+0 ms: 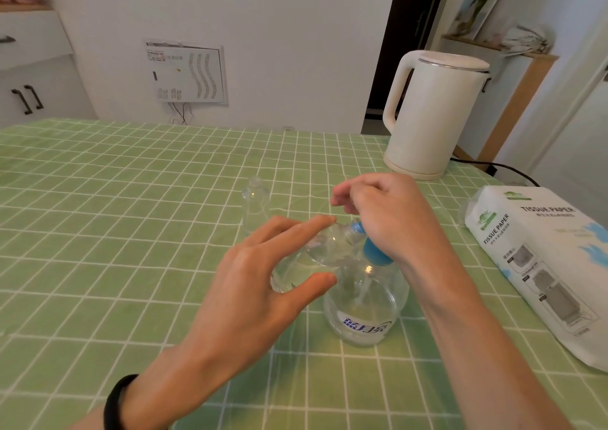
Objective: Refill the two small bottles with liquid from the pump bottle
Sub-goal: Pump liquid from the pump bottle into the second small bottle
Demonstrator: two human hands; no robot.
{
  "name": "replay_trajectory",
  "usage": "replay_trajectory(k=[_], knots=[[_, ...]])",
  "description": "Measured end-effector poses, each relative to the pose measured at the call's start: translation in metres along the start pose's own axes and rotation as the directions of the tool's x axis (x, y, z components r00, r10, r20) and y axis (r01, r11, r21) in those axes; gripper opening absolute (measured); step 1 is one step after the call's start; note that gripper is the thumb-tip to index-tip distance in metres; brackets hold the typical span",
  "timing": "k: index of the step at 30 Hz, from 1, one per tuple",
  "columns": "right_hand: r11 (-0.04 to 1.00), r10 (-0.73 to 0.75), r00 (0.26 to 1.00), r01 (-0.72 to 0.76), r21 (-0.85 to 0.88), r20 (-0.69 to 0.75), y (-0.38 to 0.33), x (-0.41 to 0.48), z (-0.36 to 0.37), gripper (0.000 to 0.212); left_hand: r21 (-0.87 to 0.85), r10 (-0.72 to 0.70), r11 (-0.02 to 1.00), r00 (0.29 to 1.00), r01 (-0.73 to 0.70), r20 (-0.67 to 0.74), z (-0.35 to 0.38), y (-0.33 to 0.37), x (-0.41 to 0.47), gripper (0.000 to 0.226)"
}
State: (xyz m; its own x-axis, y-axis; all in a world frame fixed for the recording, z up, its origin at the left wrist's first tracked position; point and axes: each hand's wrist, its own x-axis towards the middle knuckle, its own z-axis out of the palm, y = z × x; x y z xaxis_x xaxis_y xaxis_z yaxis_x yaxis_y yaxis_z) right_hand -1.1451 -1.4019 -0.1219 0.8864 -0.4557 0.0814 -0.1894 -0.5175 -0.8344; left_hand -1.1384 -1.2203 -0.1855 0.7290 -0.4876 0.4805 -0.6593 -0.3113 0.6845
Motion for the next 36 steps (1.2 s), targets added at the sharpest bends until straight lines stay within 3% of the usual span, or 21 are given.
replay_trajectory(k=[5, 10, 14, 20, 30, 36], knots=[[0.996, -0.030, 0.999, 0.032, 0.085, -0.024, 0.009, -0.003, 0.002, 0.036, -0.021, -0.002, 1.000, 1.000, 0.002, 0.000, 0.003, -0.001, -0.001, 0.056], [0.932, -0.026, 0.998, 0.043, 0.361, -0.052, 0.014, -0.009, 0.000, 0.037, -0.100, -0.012, 0.995, 1.000, 0.012, 0.005, 0.003, -0.002, 0.001, 0.059], [0.948, -0.093, 0.990, 0.121, 0.295, -0.106, 0.024, -0.026, 0.003, 0.048, -0.130, -0.023, 0.991, 1.000, 0.023, 0.004, 0.004, 0.001, 0.000, 0.059], [0.940, -0.110, 0.992, 0.124, 0.317, -0.063, 0.035, -0.047, 0.012, 0.086, -0.123, -0.006, 0.992, 1.000, 0.007, 0.009, 0.004, 0.001, 0.000, 0.058], [0.948, -0.110, 0.980, 0.155, 0.279, -0.168, 0.037, -0.042, 0.017, 0.063, -0.044, -0.002, 0.999, 1.000, 0.003, 0.008, 0.002, 0.000, 0.002, 0.057], [0.937, -0.069, 0.988, 0.111, 0.330, -0.136, 0.036, -0.045, 0.019, 0.084, -0.042, 0.013, 0.999, 1.000, -0.013, 0.005, 0.000, 0.001, 0.003, 0.057]])
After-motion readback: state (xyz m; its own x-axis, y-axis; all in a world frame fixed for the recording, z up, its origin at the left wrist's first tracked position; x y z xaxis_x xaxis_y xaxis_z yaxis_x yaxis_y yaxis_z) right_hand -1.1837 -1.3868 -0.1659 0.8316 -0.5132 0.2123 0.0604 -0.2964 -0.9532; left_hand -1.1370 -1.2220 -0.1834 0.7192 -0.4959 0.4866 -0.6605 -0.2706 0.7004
